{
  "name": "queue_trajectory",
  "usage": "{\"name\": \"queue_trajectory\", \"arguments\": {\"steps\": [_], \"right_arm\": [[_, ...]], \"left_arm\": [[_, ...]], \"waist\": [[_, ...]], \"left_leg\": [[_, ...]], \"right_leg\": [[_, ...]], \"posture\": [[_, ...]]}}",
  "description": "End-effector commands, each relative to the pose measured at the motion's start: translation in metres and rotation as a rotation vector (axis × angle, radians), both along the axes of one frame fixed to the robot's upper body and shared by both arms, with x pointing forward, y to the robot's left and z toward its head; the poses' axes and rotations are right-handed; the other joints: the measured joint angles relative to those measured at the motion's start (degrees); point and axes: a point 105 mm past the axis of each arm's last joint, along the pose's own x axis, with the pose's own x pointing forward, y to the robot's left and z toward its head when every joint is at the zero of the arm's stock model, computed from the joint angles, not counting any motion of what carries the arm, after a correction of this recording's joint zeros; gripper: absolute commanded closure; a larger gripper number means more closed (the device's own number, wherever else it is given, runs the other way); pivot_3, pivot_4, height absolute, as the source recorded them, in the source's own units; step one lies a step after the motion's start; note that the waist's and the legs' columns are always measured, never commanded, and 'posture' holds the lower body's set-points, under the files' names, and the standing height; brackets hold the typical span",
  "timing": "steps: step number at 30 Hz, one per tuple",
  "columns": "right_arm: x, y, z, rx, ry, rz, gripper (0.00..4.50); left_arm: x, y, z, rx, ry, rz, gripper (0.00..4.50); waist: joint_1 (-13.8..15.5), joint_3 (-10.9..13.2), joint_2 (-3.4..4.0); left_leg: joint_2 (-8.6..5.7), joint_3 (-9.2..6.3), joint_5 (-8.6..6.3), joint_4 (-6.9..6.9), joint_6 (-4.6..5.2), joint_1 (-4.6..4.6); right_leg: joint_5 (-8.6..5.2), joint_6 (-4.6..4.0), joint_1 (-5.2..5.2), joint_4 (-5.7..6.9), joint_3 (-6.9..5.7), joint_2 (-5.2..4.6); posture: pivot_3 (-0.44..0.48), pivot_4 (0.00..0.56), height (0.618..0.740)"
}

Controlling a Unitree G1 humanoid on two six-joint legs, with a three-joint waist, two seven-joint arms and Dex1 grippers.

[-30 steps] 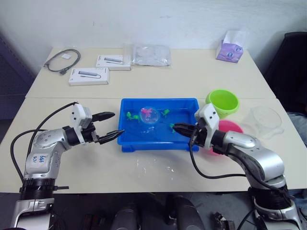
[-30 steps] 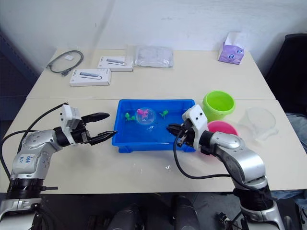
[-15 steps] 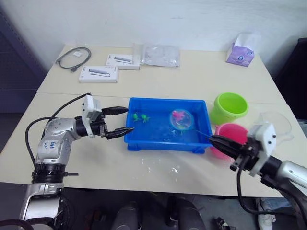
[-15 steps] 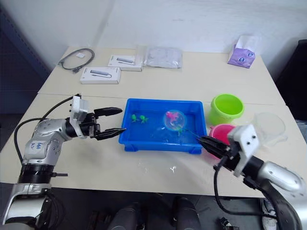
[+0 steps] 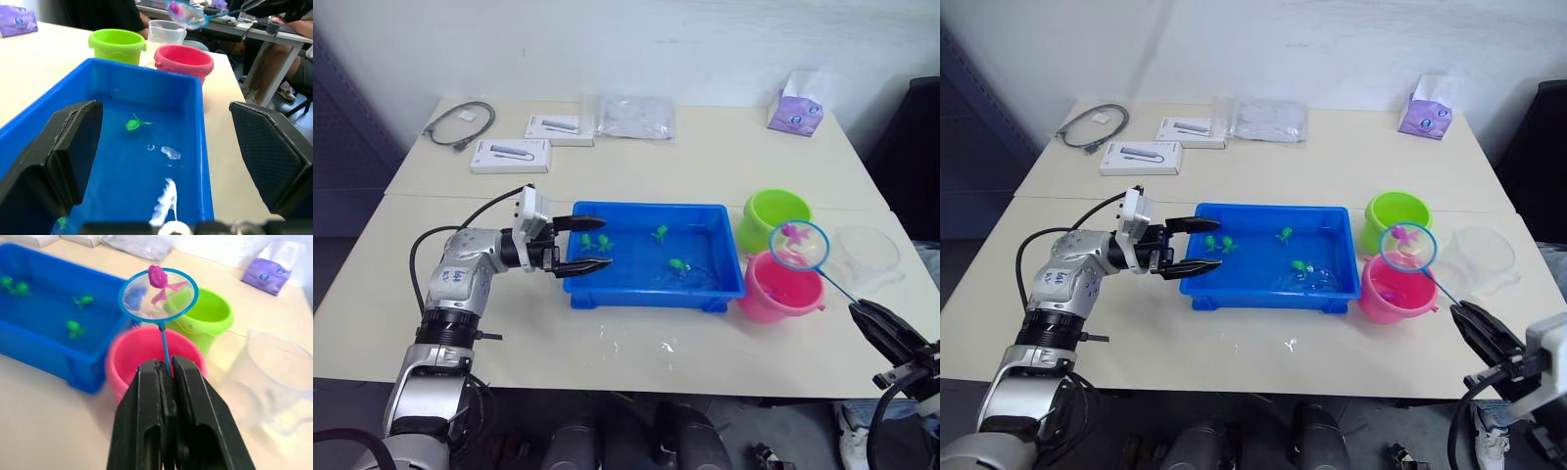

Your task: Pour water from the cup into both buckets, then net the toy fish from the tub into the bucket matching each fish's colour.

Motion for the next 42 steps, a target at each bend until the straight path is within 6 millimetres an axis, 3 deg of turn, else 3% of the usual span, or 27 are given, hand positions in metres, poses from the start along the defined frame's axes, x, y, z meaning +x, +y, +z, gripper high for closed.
{"name": "queue_trajectory", "arguments": {"steps": [1,10,13,17,22,24,28,32,34,36,38,42], "right_arm": [[-0.005,-0.013,0.003,-0.135,-0.060,-0.065,4.50],[-0.003,-0.021,-0.006,-0.583,-0.158,-0.068,4.50],[0.001,-0.015,-0.007,-0.824,-0.213,-0.003,4.50],[0.005,-0.024,-0.004,-1.113,-0.268,-0.049,4.50],[0.011,-0.020,-0.006,-1.342,-0.301,0.050,4.50],[0.012,-0.022,-0.002,-1.361,-0.316,0.041,4.50],[0.019,-0.009,0.023,-1.097,-0.392,0.042,4.50],[0.043,0.029,0.043,-0.756,-0.372,0.168,4.50],[0.056,0.050,0.053,-0.679,-0.370,0.231,4.50],[0.064,0.065,0.055,-0.663,-0.349,0.289,4.50],[0.080,0.078,0.044,-0.699,-0.260,0.346,4.50],[0.101,0.078,0.030,-0.781,-0.137,0.357,4.50]], "left_arm": [[0.002,-0.004,0.004,0.001,-0.027,-0.018,0.05],[0.001,-0.007,0.004,0.000,-0.025,-0.031,0.05],[0.000,-0.008,0.003,-0.001,-0.025,-0.036,0.05],[-0.004,-0.012,0.003,-0.005,-0.028,-0.045,0.05],[-0.008,-0.013,0.005,-0.011,-0.035,-0.035,0.05],[-0.010,-0.012,0.006,-0.015,-0.036,-0.022,0.05],[-0.012,-0.008,0.003,-0.011,-0.029,0.007,0.05],[-0.010,0.001,0.000,0.000,-0.021,0.050,0.05],[-0.010,0.003,-0.001,0.008,-0.019,0.062,0.05],[-0.011,0.004,-0.001,0.013,-0.020,0.066,0.05],[-0.011,0.005,0.001,0.016,-0.025,0.074,0.05],[-0.015,0.004,0.002,0.029,-0.034,0.079,0.05]], "waist": [[-0.1,0.0,0.00],[-0.1,0.0,0.00],[-0.1,0.0,0.00],[-0.1,0.0,0.00],[-0.1,0.0,0.00],[-0.1,0.0,0.00],[-0.2,0.0,0.00],[-0.7,0.0,0.00],[-1.4,0.0,0.00],[-1.3,0.0,0.00],[-1.3,0.0,-0.01],[-0.2,0.0,-0.01]], "left_leg": [[0.01,0.01,0.00,0.00,0.00,0.00],[0.00,0.13,0.00,0.01,0.00,0.05],[0.00,0.16,0.00,0.01,0.00,0.06],[0.01,0.21,-0.01,0.01,-0.03,0.11],[0.01,0.29,0.00,0.01,-0.05,0.14],[0.02,0.29,0.00,0.01,-0.06,0.15],[0.04,0.29,0.01,0.02,-0.07,0.17],[0.12,0.28,0.01,0.05,-0.07,0.22],[0.18,0.28,0.01,0.10,-0.07,0.25],[0.16,0.27,0.02,0.11,-0.06,0.27],[0.17,0.15,0.02,0.10,-0.08,0.24],[0.07,0.08,0.02,0.12,-0.06,0.07]], "right_leg": [[0.00,0.00,0.00,-0.01,0.01,0.00],[0.00,0.00,-0.03,0.04,0.16,-0.04],[0.00,0.00,-0.03,0.05,0.20,-0.04],[-0.01,-0.01,-0.04,0.09,0.27,-0.04],[-0.02,-0.02,-0.05,0.13,0.41,-0.04],[-0.02,-0.02,-0.05,0.15,0.44,-0.04],[-0.02,-0.02,-0.04,0.15,0.49,-0.06],[-0.02,-0.03,0.00,0.19,0.52,-0.11],[-0.02,-0.04,0.00,0.24,0.56,-0.16],[-0.04,-0.08,-0.01,0.32,0.57,-0.20],[-0.08,-0.15,-0.01,0.32,0.45,-0.18],[-0.08,-0.14,-0.06,0.30,0.26,-0.19]], "posture": [[0.000,0.150,0.740],[0.000,0.150,0.740],[0.000,0.150,0.740],[0.000,0.150,0.740],[0.000,0.150,0.740],[0.000,0.150,0.740],[0.000,0.150,0.740],[0.000,0.150,0.740],[0.000,0.150,0.740],[0.000,0.150,0.740],[0.000,0.150,0.740],[0.000,0.150,0.740]]}}
